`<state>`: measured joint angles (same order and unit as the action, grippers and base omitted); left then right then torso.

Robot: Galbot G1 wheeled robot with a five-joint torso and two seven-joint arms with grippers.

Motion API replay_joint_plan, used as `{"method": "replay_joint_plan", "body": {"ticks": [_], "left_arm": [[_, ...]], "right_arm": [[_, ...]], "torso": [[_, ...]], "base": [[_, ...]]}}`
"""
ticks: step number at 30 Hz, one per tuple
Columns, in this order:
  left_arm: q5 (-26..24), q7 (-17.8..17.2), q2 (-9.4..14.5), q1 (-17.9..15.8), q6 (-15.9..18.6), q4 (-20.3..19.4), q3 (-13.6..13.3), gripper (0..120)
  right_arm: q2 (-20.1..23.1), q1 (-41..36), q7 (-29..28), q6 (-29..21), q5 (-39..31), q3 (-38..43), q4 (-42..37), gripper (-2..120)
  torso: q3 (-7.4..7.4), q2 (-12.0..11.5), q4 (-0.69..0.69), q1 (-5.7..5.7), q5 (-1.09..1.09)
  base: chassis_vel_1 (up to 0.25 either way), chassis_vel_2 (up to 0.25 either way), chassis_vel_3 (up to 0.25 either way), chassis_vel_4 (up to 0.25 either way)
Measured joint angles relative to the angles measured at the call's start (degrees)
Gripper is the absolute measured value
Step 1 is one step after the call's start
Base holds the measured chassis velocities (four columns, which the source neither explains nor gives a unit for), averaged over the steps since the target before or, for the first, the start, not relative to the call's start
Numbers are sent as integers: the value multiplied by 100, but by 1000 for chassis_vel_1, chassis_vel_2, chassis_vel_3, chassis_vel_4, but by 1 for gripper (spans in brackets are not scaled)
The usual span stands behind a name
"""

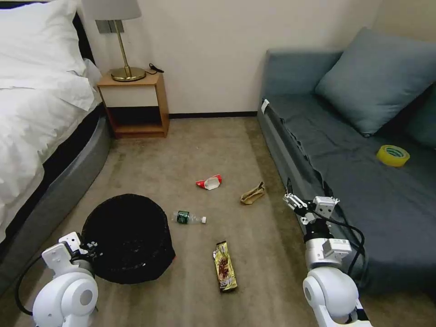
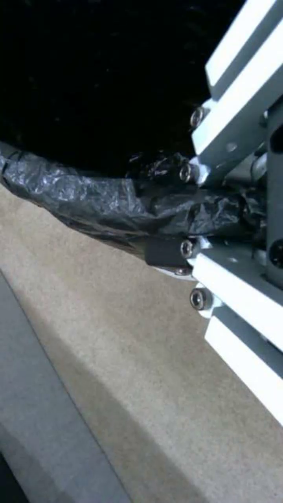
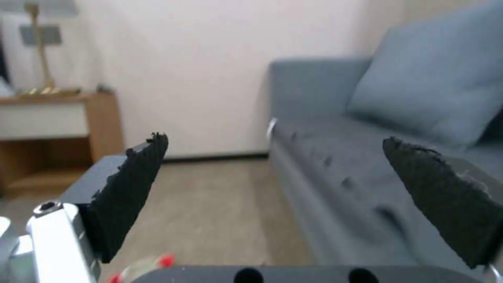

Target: Pick up the trash bin, then pick up the garbage on the floor and place it into the trash bin.

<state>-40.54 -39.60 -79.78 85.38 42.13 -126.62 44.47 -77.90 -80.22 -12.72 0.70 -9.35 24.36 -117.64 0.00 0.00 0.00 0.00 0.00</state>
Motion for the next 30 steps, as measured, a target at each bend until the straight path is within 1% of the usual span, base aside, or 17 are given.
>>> {"method": "replay_joint_plan", "body": {"ticks": [1, 2, 6, 7, 9, 11, 12, 13, 16, 17, 20, 21, 24, 25, 26, 28, 30], "left_arm": [[4, 2, -2, 1, 0, 0, 1, 3], [4, 2, -2, 1, 0, 0, 1, 3], [71, 41, -48, 35, 0, -6, -3, 3], [71, 41, -48, 35, 0, -6, -3, 3], [84, 57, -70, 49, 0, -20, -4, 3], [103, 77, -94, 61, 0, -21, 3, 3], [103, 77, -94, 61, 0, -21, 3, 3], [113, 84, -101, 66, 0, -16, 11, 3], [152, 123, -139, 92, 0, 23, 51, 3], [152, 123, -139, 92, 0, 23, 51, 3], [175, 149, -159, 97, 1, 87, 108, 3], [175, 149, -159, 97, 1, 87, 108, 3], [197, 166, -159, 98, -6, 167, 142, 3], [197, 166, -159, 98, -6, 167, 142, 3], [205, 169, -159, 98, -10, 181, 149, 3], [220, 176, -163, 103, -28, 214, 160, 3], [227, 178, -165, 106, -33, 226, 163, 3]], "right_arm": [[44, 33, -42, -143, -159, -87, 13, 100], [44, 33, -42, -143, -159, -87, 13, 100], [341, 332, -456, -1178, -1684, -772, 188, 100], [341, 332, -456, -1178, -1684, -772, 188, 100], [451, 458, -629, -1649, -2223, -1042, 257, 100], [562, 677, -967, -2398, -3110, -1395, 402, 100], [562, 677, -967, -2398, -3110, -1395, 402, 100], [592, 750, -1023, -2575, -3318, -1489, 478, 100], [710, 1069, -1270, -3163, -4169, -1842, 895, 100], [710, 1069, -1270, -3163, -4169, -1842, 895, 100], [835, 1367, -1305, -3579, -4693, -2135, 1366, 100], [835, 1367, -1305, -3579, -4693, -2135, 1366, 100], [877, 1641, -985, -3637, -4654, -2446, 2078, 100], [877, 1641, -985, -3637, -4654, -2446, 2078, 100], [870, 1713, -919, -3637, -4622, -2542, 2285, 100], [786, 1848, -722, -3545, -4425, -2776, 2765, 100], [757, 1890, -661, -3486, -4341, -2848, 2913, 100]], "torso": [[0, 0, 0, 0, 0], [0, 0, 0, 0, 0], [0, 0, 1, 0, 0], [0, 0, 1, 0, 0], [0, 0, 1, 0, 0], [0, 0, 1, 0, 0], [0, 0, 1, 0, 0], [0, 0, 1, 0, 0], [0, 0, 1, 0, 0], [0, 0, 1, 0, 0], [0, 0, 1, 0, 0], [0, 0, 1, 0, 0], [0, 0, 1, 0, 0], [0, 0, 1, 0, 0], [0, 0, 1, 0, 0], [0, 0, 0, 0, 0], [0, 0, 1, 0, 1]], "base": [[0, 0, 0, 0], [0, 0, 0, 0], [0, 0, 0, 0], [0, 0, 0, 0], [0, 0, 0, 0], [0, 0, 0, 0], [0, 0, 0, 0], [0, 0, 0, 0], [0, 0, 0, 0], [0, 0, 0, 0], [0, 0, 0, 0], [0, 0, 0, 0], [0, 0, 0, 0], [0, 0, 0, 0], [0, 0, 0, 0], [0, 0, 0, 0], [0, 0, 0, 0]]}}
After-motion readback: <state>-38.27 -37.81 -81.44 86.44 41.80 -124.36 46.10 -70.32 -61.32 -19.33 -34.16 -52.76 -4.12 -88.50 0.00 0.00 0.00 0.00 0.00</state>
